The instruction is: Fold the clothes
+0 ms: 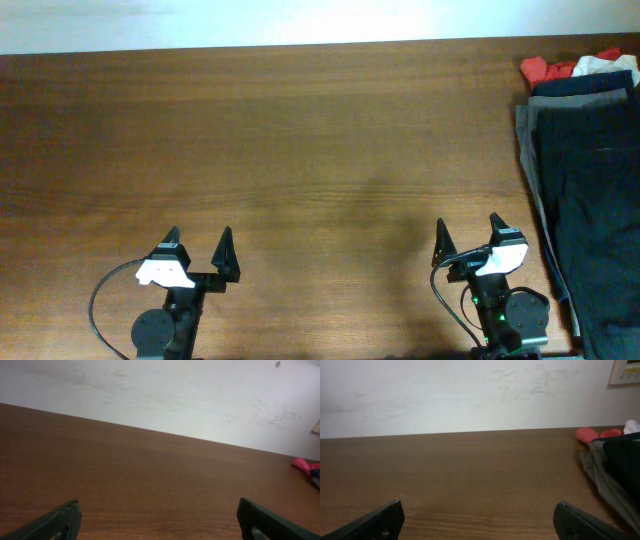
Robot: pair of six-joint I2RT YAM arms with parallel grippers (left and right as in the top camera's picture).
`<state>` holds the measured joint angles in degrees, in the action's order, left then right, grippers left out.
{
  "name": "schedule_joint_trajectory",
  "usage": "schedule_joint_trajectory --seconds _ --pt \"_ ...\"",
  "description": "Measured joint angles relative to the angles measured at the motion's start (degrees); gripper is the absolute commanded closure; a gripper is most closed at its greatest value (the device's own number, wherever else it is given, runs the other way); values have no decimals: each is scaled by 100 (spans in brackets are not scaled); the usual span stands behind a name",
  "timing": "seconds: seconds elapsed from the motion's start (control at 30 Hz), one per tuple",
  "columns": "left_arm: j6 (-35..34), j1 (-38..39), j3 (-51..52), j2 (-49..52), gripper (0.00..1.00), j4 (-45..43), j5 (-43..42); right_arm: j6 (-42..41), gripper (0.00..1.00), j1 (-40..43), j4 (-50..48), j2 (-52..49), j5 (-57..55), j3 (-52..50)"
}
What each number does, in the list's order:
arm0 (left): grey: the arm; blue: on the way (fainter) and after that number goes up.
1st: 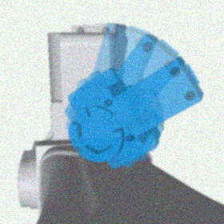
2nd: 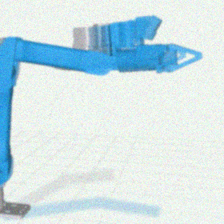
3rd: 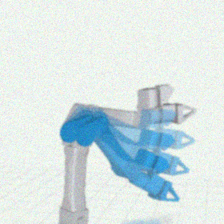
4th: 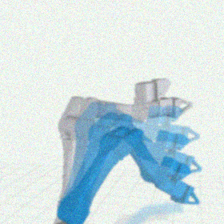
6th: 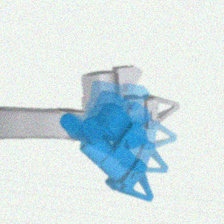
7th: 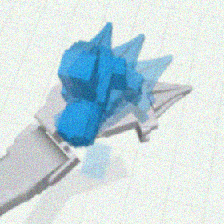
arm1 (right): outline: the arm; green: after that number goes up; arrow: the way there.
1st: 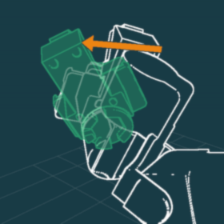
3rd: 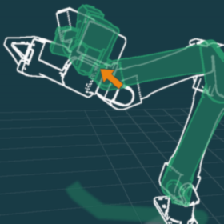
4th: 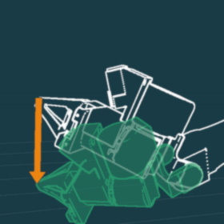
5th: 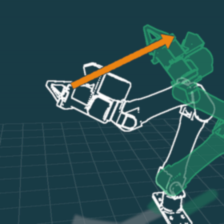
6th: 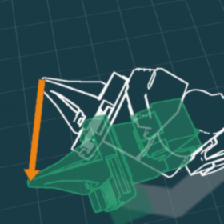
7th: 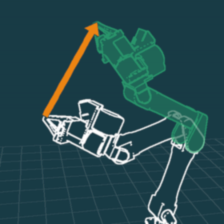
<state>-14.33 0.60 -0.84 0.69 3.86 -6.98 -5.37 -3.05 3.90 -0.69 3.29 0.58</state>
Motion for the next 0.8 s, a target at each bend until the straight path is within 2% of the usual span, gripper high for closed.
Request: schedule_joint_trajectory --seconds 0.8 --pt "-2 0 -2 98 1 0 20 4 1 -48 -2 -205 24 0"
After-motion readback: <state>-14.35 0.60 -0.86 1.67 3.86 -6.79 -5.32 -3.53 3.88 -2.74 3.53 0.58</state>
